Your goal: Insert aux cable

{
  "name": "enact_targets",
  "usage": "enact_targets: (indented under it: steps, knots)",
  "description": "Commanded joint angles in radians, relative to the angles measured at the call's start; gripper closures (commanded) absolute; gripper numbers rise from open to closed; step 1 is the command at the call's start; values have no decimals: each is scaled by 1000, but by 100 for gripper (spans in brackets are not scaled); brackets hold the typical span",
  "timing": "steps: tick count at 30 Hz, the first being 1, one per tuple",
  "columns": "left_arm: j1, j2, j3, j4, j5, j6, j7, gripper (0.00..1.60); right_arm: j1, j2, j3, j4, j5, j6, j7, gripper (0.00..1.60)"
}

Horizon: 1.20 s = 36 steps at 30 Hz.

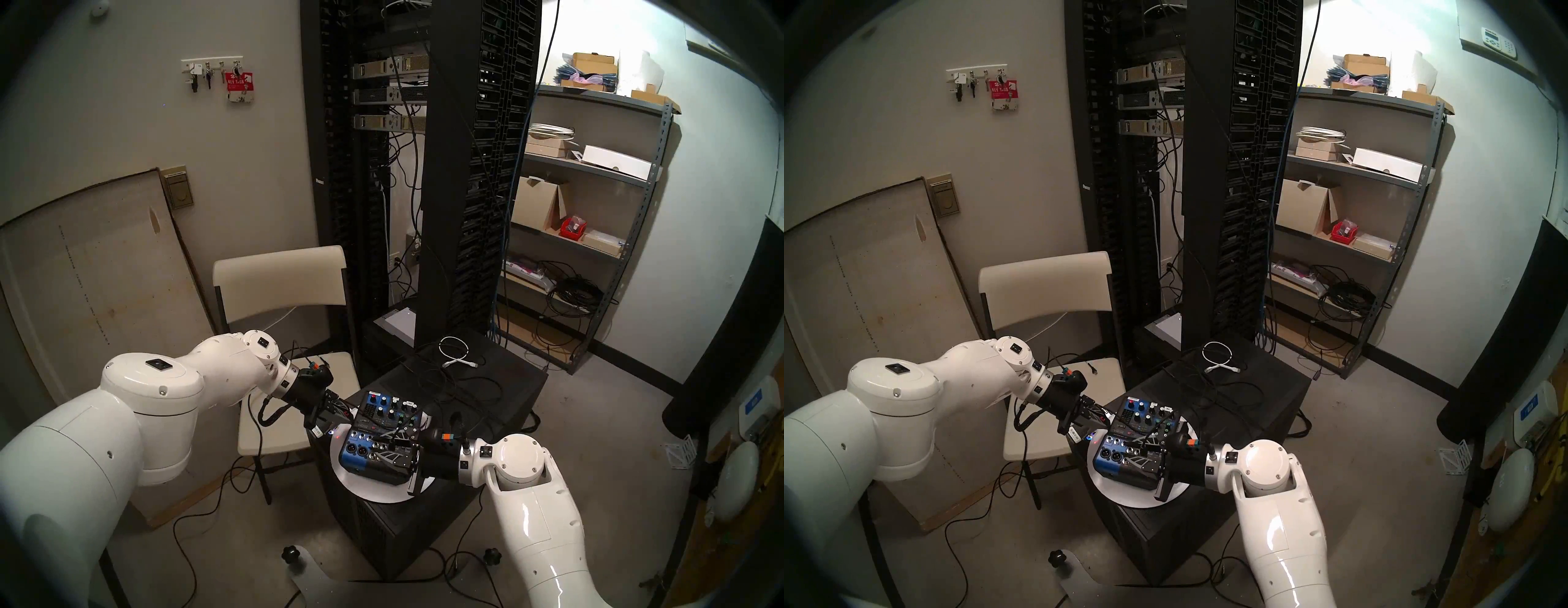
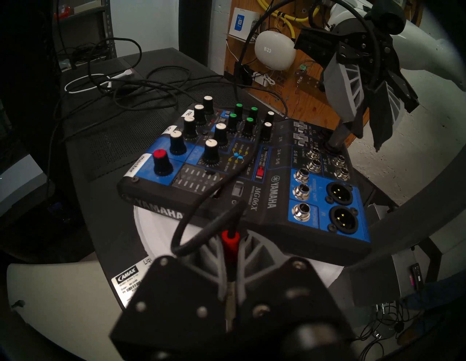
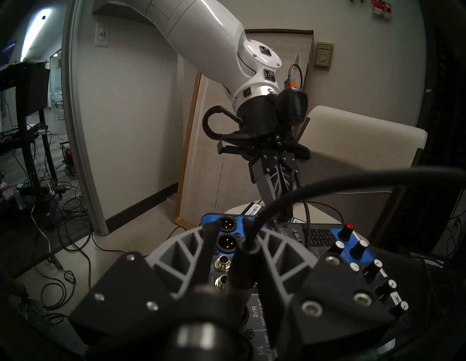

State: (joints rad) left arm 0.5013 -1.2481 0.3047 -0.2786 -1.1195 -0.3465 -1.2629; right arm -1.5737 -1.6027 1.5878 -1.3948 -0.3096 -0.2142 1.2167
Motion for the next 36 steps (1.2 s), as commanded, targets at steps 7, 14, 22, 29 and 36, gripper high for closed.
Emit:
enact_targets:
  steps: [7, 14, 22, 29, 36]
  knots:
    - [-15, -22, -21, 47, -13, -12, -31, 160, 2, 6, 10, -18, 7, 6, 5, 78]
    - [-24, -1, -30, 50, -17, -23, -54, 160, -1, 17, 33, -23, 7, 6, 7, 57]
    - [-13, 28, -40, -10, -27, -19, -64, 160, -8, 21, 43, -25, 5, 5, 12, 54]
    - [-31, 102, -46, -106, -30, -22, -55, 160, -18, 27, 53, -27, 1, 6, 20, 65]
    - [-58, 158, -53, -175, -32, -27, -68, 160, -18, 25, 56, -25, -1, 5, 26, 72]
